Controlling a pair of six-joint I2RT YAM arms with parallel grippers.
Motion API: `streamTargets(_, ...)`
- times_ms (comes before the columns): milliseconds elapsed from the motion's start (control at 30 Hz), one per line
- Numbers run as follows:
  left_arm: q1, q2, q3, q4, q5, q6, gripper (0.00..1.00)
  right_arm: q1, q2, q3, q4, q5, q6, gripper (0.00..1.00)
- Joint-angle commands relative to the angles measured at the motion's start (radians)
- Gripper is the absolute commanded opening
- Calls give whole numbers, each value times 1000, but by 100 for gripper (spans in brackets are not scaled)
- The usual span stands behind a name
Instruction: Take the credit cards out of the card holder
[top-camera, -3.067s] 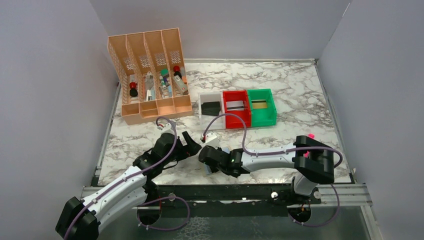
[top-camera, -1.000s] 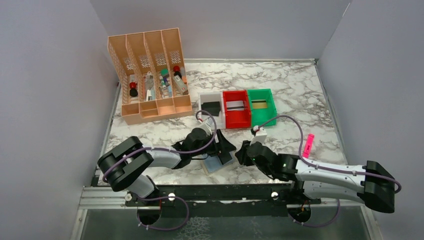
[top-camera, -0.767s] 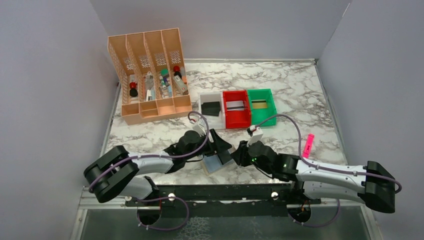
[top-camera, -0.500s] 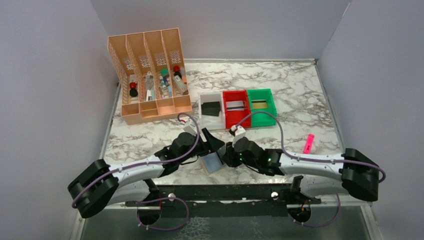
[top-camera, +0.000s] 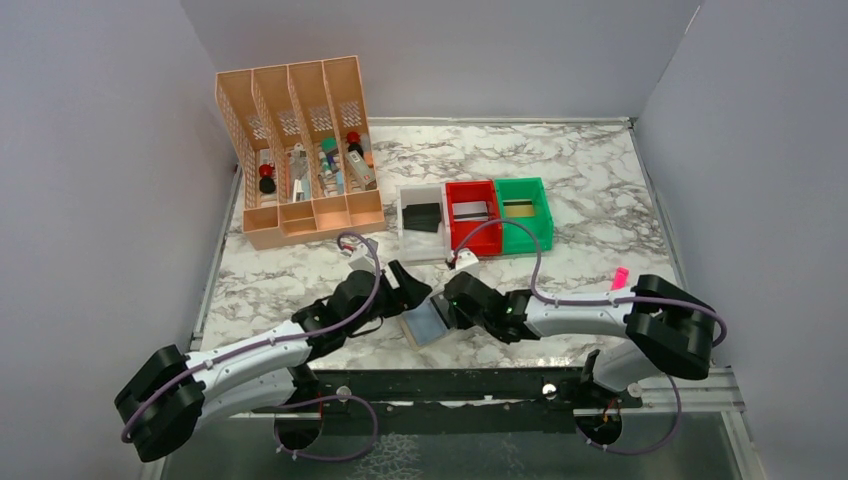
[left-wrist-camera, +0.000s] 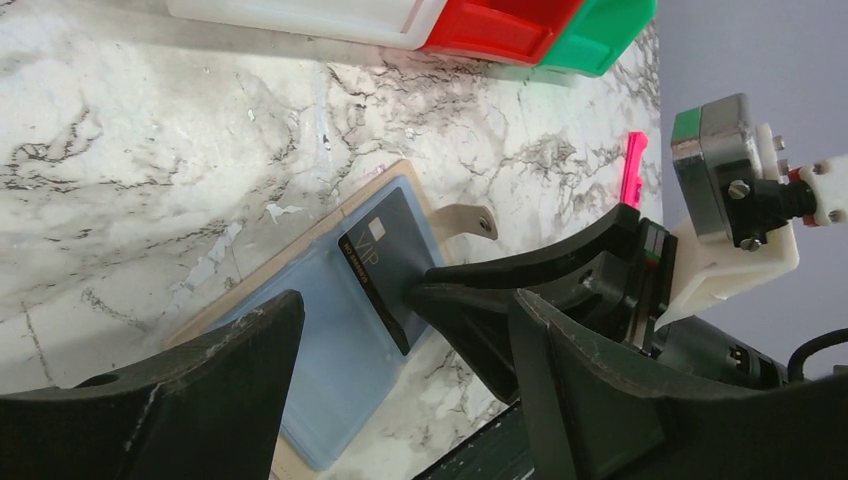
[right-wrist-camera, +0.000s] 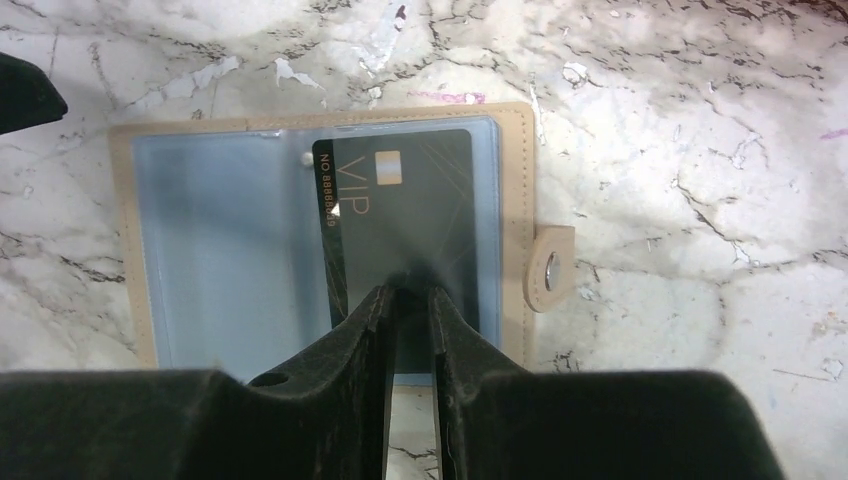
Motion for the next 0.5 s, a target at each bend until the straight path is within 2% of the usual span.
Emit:
streamTargets(0, 1, 31, 17, 15, 27, 60, 78, -10, 1, -27, -92, 49, 30, 24)
streamTargets(267, 0, 235, 104, 103, 179, 115, 78, -26, -154, -20, -61, -6, -8, 29)
streamTargets(467, -9, 333, 140, 133, 209, 101, 77, -71, -148, -7, -8, -164, -79, 31)
